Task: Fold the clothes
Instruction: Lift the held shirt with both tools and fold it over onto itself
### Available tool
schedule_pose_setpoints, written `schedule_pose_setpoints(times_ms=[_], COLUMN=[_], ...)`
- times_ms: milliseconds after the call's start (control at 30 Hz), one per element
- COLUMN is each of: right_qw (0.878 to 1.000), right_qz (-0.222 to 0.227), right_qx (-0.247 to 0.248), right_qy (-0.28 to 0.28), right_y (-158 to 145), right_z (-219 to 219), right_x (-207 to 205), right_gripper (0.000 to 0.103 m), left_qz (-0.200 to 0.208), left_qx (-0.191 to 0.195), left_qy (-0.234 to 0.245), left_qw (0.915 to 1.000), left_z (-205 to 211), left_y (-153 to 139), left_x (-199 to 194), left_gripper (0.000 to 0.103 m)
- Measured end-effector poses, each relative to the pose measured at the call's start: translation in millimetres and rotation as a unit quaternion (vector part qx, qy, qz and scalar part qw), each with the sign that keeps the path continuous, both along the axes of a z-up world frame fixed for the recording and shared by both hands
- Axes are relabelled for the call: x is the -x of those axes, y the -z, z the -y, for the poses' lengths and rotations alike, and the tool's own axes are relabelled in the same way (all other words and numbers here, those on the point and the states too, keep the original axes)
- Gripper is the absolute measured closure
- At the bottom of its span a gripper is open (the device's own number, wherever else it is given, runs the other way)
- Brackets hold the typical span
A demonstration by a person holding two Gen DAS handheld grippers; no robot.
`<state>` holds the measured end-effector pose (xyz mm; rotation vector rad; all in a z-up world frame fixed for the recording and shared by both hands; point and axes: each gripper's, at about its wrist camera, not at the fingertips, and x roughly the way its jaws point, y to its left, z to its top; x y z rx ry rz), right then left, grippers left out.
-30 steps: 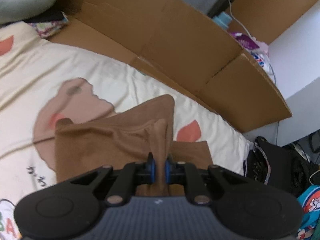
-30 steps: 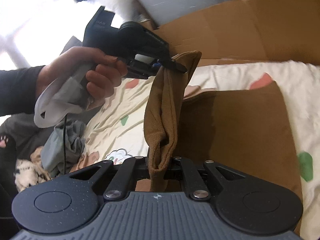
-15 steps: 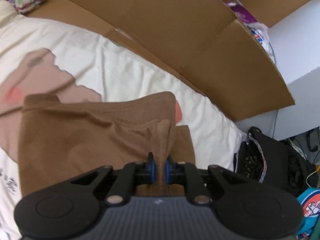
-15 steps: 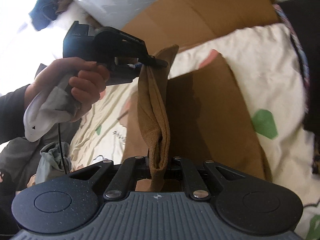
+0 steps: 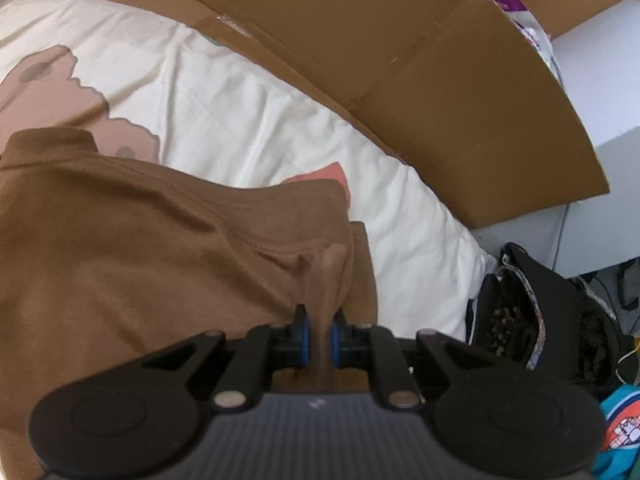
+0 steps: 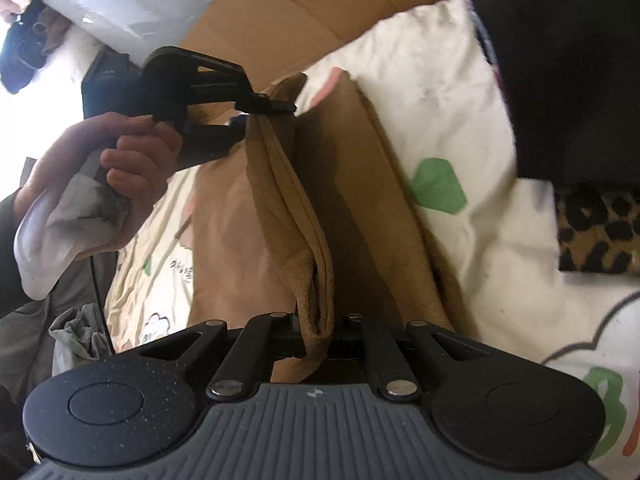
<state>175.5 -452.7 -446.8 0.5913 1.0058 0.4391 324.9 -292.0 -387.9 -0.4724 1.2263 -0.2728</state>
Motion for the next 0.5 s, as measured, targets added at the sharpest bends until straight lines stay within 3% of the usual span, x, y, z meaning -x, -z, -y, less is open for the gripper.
schedule_pose_setpoints(times_ms=[500], right_qw=[1.000], right_qz=[-0.022], right_qx=[0.003], right_qy=[0.021], right_y=[6], right_z=[16], right_x=[10], right_gripper=[0.099], left_qz=[0.003], left_qx=[0.005], left_qy=[0.019], left_qw=[0.9998], left_z=[28], left_y=[11], left_x=[0], left_gripper=[0.092])
